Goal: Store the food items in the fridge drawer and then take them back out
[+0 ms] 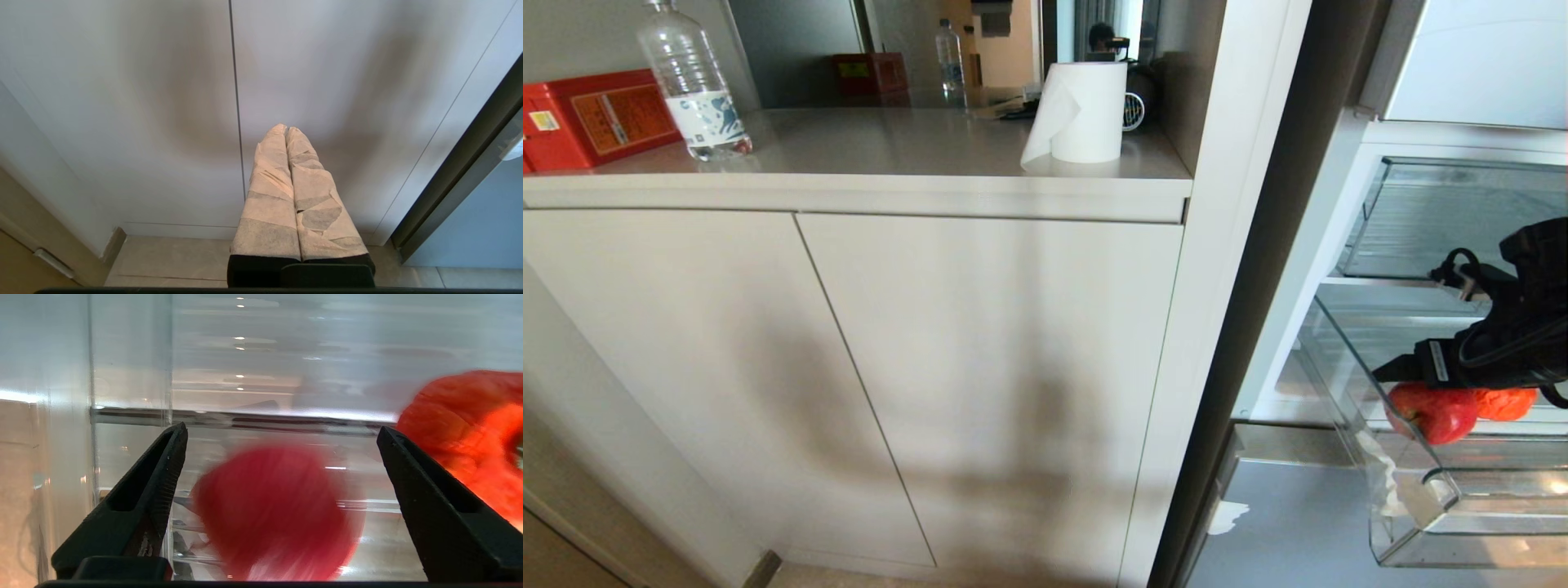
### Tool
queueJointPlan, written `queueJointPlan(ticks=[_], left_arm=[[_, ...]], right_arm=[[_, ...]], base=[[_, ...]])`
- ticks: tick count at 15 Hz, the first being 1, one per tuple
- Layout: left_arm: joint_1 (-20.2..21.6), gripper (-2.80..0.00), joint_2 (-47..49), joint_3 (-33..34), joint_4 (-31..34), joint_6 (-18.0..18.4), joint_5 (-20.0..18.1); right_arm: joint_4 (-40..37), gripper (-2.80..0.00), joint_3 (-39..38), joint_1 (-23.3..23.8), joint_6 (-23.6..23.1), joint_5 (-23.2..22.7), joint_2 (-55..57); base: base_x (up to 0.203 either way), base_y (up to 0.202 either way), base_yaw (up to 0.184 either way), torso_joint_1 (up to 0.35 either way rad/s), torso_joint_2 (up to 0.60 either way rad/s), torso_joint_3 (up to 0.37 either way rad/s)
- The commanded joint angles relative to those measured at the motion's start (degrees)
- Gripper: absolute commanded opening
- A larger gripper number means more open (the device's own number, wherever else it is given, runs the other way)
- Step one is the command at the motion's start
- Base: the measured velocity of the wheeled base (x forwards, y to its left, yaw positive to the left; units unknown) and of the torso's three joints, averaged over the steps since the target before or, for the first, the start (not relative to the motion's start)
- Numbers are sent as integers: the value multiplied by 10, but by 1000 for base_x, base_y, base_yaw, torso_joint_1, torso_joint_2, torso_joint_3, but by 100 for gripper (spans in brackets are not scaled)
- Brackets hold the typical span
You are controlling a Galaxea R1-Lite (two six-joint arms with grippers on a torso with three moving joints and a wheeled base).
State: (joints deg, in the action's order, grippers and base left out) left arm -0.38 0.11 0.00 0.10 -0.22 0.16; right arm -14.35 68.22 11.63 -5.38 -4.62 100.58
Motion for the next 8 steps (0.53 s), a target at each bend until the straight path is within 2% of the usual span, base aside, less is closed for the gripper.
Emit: queueJointPlan(ticks=[1, 8], left_arm=[[0, -280, 1, 0, 0, 0, 0], [-1, -280, 1, 0, 0, 0, 0]], right_arm=[[-1, 0, -3, 1, -1, 0, 0], [-11, 0, -41, 0, -9, 7, -57]], base=[[0, 0, 0, 0, 0, 0], [0, 0, 0, 0, 0, 0]])
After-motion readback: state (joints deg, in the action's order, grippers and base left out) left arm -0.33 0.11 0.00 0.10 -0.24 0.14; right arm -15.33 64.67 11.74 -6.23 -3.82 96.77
